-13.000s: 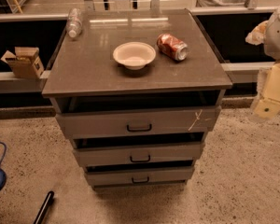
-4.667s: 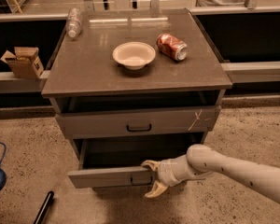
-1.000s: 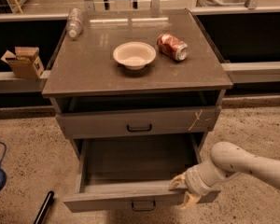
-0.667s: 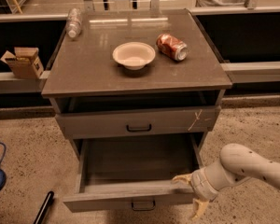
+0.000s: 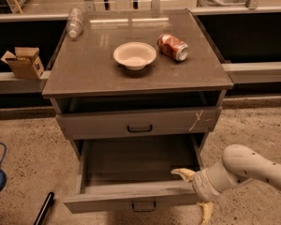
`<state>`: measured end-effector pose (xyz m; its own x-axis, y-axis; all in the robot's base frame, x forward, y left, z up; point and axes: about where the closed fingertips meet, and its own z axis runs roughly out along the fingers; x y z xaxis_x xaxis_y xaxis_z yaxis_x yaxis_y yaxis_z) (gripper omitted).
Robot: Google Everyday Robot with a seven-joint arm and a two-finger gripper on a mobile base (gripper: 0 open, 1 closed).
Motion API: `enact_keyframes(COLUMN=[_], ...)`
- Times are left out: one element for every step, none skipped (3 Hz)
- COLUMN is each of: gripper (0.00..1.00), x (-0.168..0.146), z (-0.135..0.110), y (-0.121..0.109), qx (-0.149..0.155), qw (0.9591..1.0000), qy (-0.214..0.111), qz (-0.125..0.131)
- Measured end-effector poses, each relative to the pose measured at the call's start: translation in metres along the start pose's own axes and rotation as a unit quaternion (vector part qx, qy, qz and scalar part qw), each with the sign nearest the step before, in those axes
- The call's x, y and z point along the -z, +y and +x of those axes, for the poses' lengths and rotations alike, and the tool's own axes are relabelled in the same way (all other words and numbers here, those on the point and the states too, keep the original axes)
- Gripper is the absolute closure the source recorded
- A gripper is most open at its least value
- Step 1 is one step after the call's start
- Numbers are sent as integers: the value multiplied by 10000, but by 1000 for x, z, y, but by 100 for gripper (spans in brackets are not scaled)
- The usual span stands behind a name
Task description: Open middle drawer
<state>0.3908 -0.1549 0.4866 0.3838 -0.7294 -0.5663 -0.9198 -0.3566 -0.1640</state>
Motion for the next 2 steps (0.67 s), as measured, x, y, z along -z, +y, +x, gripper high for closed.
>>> enact_keyframes(gripper=[0,0], x=[6,19], z=[-10,-34], y=[-12,-44], qx=[126,378], qw=[9999,9991], qy=[52,171], qz=[29,119])
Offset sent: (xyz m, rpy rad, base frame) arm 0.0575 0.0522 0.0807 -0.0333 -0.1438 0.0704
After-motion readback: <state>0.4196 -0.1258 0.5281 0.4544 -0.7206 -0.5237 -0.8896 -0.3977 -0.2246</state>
